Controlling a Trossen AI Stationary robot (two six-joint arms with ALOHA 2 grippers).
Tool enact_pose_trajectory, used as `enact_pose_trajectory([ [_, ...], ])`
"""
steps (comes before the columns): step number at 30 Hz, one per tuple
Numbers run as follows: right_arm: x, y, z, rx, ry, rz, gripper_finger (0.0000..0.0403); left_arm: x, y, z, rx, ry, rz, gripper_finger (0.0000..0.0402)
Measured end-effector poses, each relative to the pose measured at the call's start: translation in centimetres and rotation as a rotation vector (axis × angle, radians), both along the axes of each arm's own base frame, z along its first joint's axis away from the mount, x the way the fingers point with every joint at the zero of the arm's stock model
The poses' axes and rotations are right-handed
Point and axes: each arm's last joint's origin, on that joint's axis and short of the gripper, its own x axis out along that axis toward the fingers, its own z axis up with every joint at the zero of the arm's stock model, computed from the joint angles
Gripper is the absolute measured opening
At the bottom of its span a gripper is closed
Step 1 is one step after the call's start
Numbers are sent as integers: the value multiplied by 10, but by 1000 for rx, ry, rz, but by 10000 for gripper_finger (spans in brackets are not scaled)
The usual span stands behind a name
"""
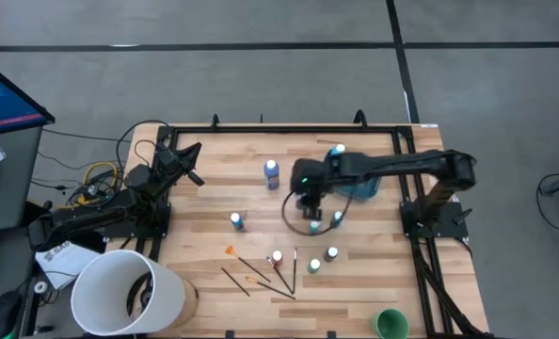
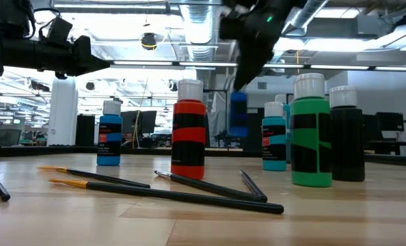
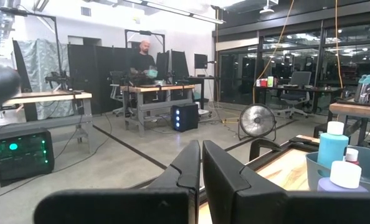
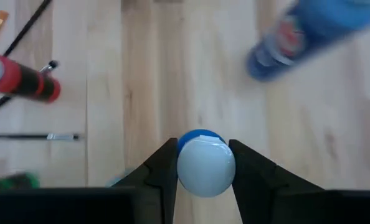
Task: Pick & Place Paint Supplies
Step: Put the small purple paint bottle into the blue bin
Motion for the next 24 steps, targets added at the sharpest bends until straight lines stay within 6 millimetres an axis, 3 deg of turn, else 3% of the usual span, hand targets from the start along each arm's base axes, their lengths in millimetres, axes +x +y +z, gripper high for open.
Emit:
enact_pose_trajectory([
  [5, -52, -18, 40, -53, 32, -191, 111, 0, 0, 0, 0, 0, 0, 8],
  [9, -95, -33, 50, -90, 45, -390, 114, 0, 0, 0, 0, 0, 1, 8],
  [18, -161, -46, 15, -55, 52, -598, 113, 0, 0, 0, 0, 0, 0, 8],
  [24, -174, -58, -9, -52, 12, -680, 114, 0, 0, 0, 0, 0, 0, 8],
])
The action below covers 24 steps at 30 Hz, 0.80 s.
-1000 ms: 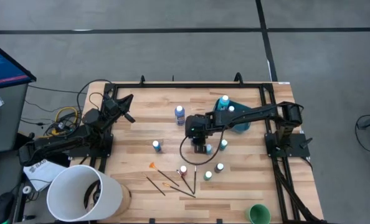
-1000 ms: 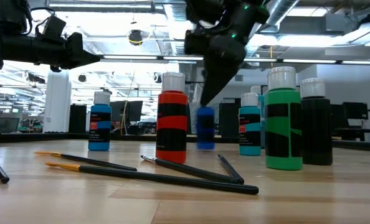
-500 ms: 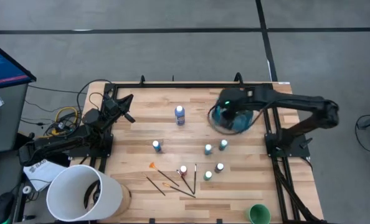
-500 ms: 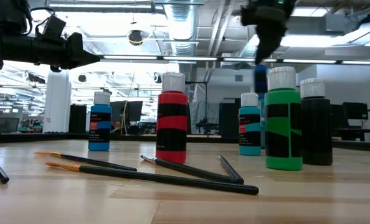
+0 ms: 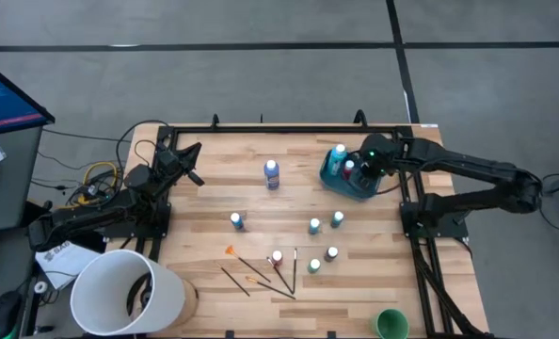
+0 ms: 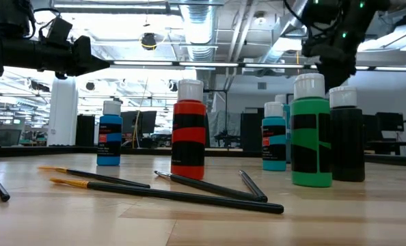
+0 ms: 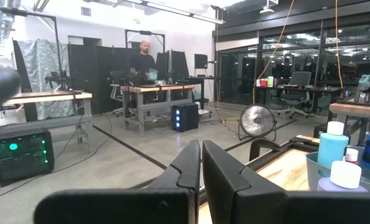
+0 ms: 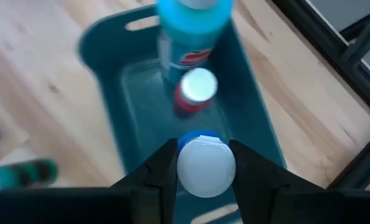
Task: Pick & Place Paint Supplies
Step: Put the small purple paint bottle into the blue bin
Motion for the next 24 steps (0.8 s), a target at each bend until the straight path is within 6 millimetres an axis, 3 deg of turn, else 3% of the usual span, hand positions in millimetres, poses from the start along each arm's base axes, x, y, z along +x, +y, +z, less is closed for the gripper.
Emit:
enact_pose_trajectory([
  [8, -6, -13, -32, 15, 10, -28, 115, 0, 0, 0, 0, 0, 0, 8],
  [24, -8, -21, -47, 18, -40, -22, 115, 0, 0, 0, 0, 0, -1, 8],
])
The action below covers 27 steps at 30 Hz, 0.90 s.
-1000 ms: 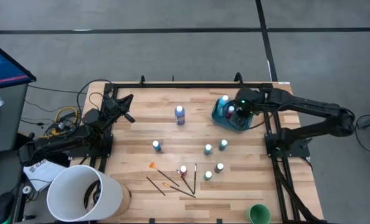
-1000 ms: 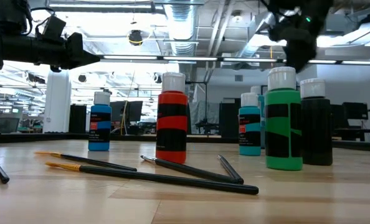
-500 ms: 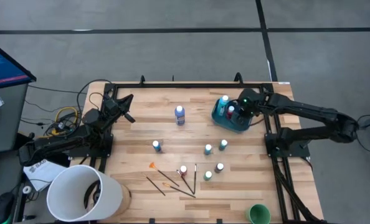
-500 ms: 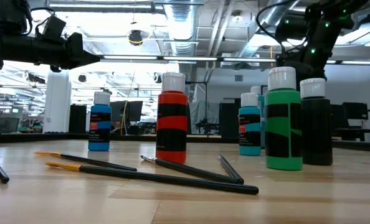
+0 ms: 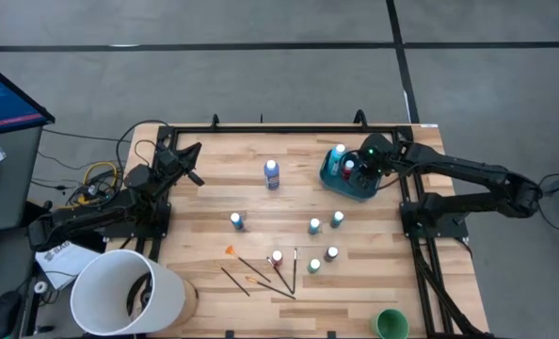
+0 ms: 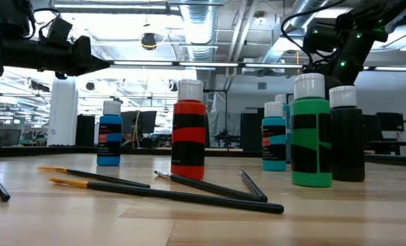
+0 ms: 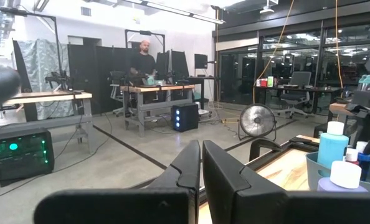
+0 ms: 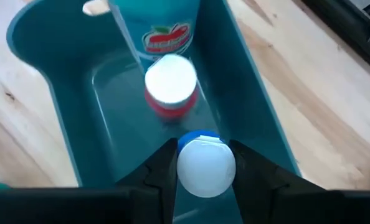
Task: Pick & Place Paint Supplies
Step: Put the small purple paint bottle into the blue bin
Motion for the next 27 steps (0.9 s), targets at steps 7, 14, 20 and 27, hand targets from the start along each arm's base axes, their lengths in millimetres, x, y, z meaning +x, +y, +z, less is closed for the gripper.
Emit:
enact_pose_trajectory([
  [7, 2, -1, 1, -3, -25, 20, 115, 0, 0, 0, 0, 0, 0, 8],
  [14, 2, 0, 0, 2, -14, 21, 115, 0, 0, 0, 0, 0, 0, 8],
  [20, 1, -1, 1, 0, -16, 14, 116, 0, 0, 0, 0, 0, 0, 8],
  [27, 0, -4, -3, -12, -28, 8, 116, 0, 0, 0, 0, 0, 1, 8],
])
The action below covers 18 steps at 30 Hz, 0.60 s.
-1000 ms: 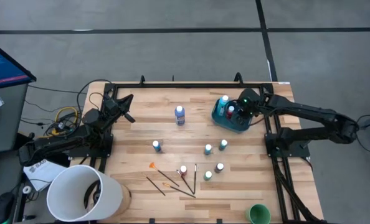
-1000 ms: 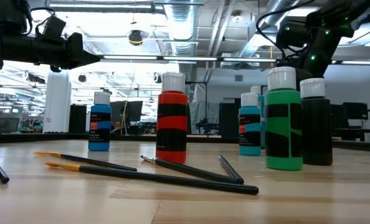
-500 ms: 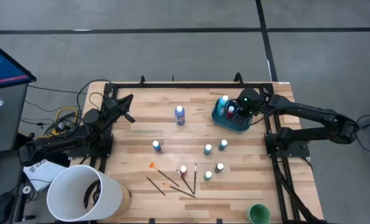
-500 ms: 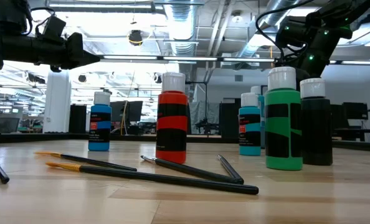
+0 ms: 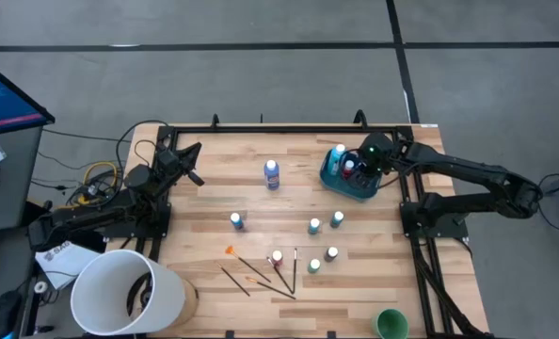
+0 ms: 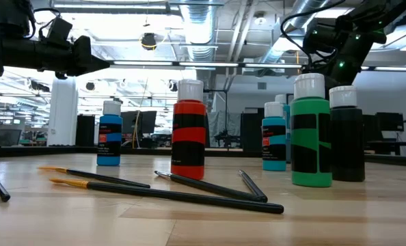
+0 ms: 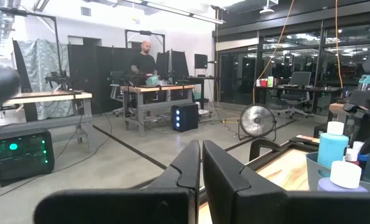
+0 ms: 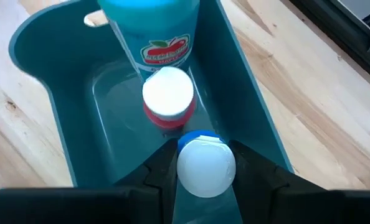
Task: Pick & Place Paint Supplies
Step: Put the small purple paint bottle into the blue bin
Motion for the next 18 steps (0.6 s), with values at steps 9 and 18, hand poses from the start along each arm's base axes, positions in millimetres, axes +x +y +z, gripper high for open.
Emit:
enact_pose_trajectory([
  [9, -2, 1, -9, -5, -3, 8, 121, 0, 0, 0, 0, 0, 0, 8],
  [18, 0, 0, -11, -6, 4, 15, 130, 0, 0, 0, 0, 0, 0, 8],
])
